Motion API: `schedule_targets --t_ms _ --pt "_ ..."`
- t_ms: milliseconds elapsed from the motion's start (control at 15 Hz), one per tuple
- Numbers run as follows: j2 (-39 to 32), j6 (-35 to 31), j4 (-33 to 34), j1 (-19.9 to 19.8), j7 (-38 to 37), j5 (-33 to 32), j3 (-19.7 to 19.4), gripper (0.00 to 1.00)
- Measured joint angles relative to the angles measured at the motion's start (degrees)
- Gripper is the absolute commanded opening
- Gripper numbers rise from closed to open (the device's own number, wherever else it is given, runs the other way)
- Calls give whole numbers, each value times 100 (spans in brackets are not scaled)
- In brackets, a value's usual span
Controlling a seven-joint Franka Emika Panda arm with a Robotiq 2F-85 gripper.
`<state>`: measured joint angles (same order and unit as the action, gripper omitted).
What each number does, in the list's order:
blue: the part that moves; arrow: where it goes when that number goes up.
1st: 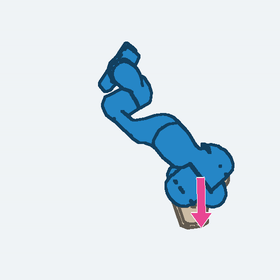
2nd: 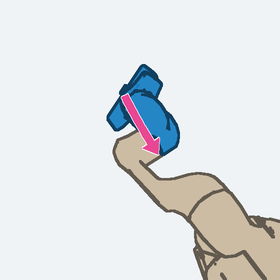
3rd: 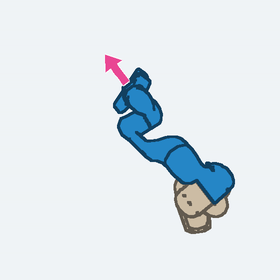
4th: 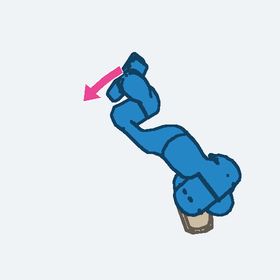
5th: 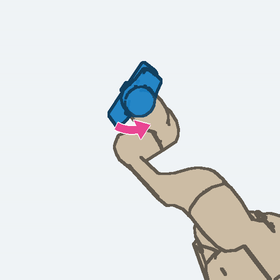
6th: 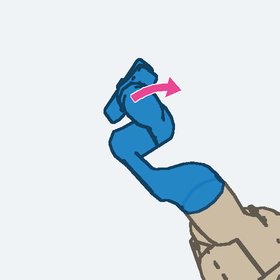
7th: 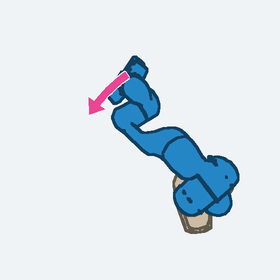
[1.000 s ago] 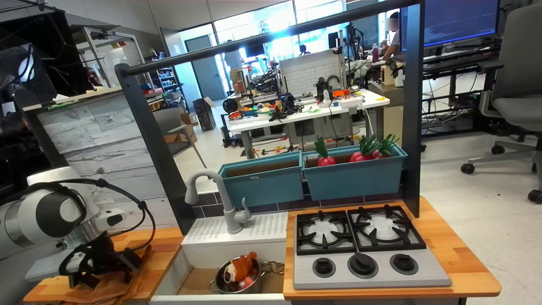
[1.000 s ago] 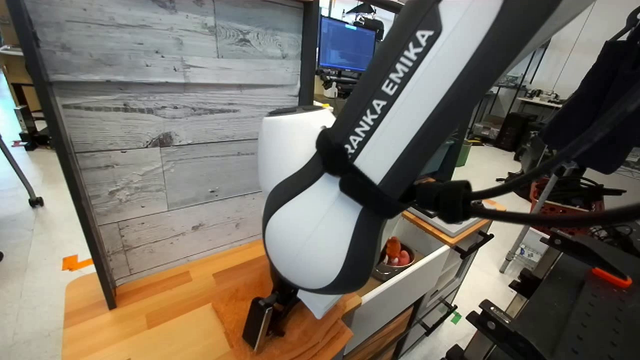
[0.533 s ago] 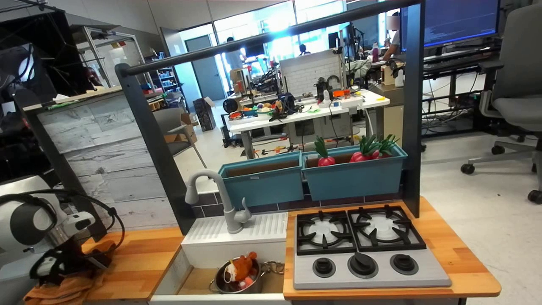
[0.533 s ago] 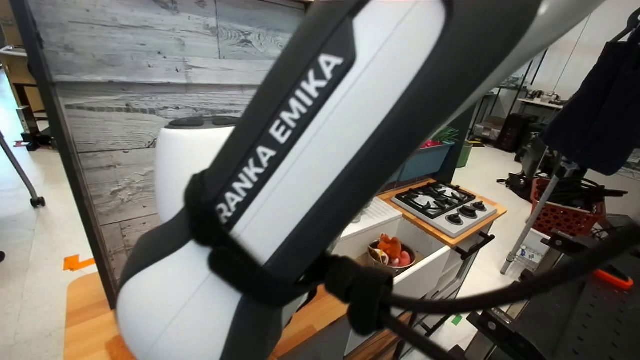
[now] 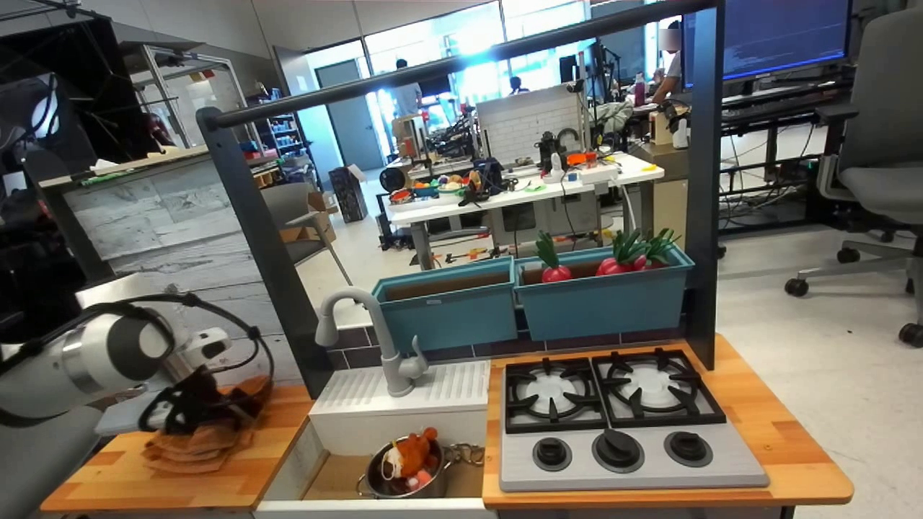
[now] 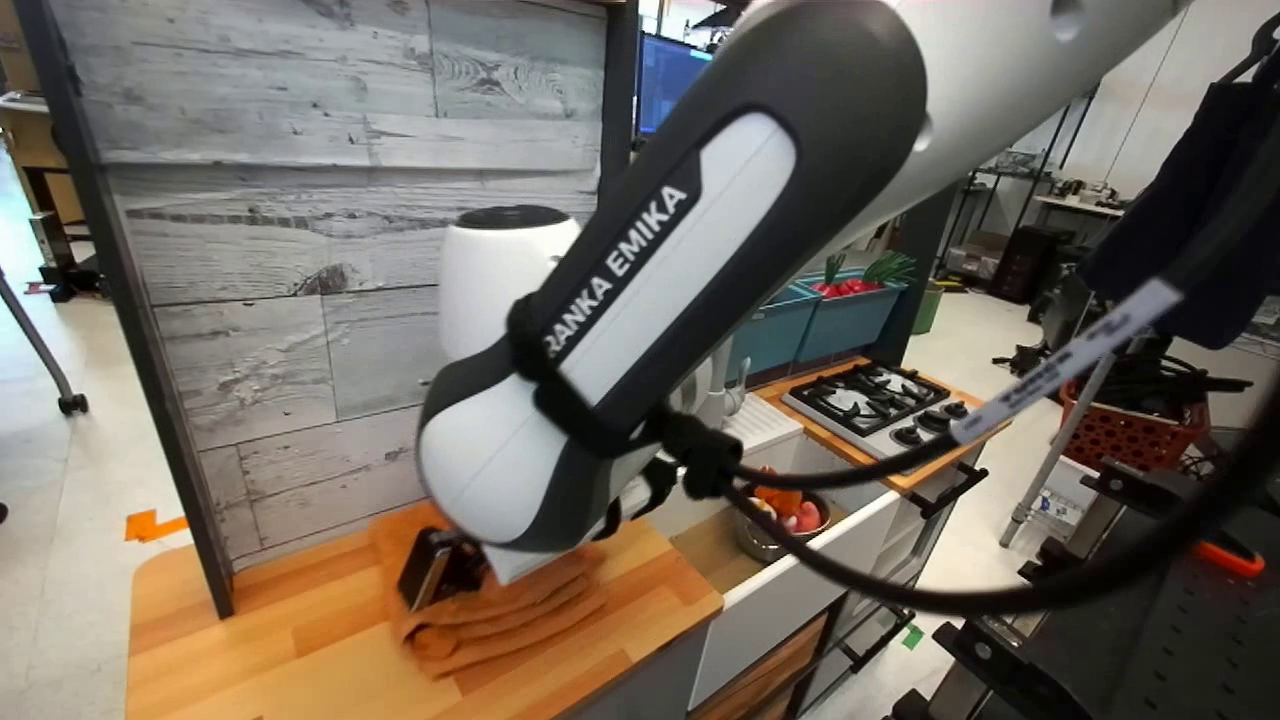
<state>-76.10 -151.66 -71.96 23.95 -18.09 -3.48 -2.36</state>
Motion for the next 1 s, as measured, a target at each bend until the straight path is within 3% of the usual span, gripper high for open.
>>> schedule_targets --t_ms 200,333,733,1000 --pt "-11 54 13 -408 -28 54 -111 100" --pt "-11 109 25 -417 81 30 -28 100" --pt "4 106 -27 204 778 -70 746 100" --pt "68 217 -136 616 826 -86 801 100"
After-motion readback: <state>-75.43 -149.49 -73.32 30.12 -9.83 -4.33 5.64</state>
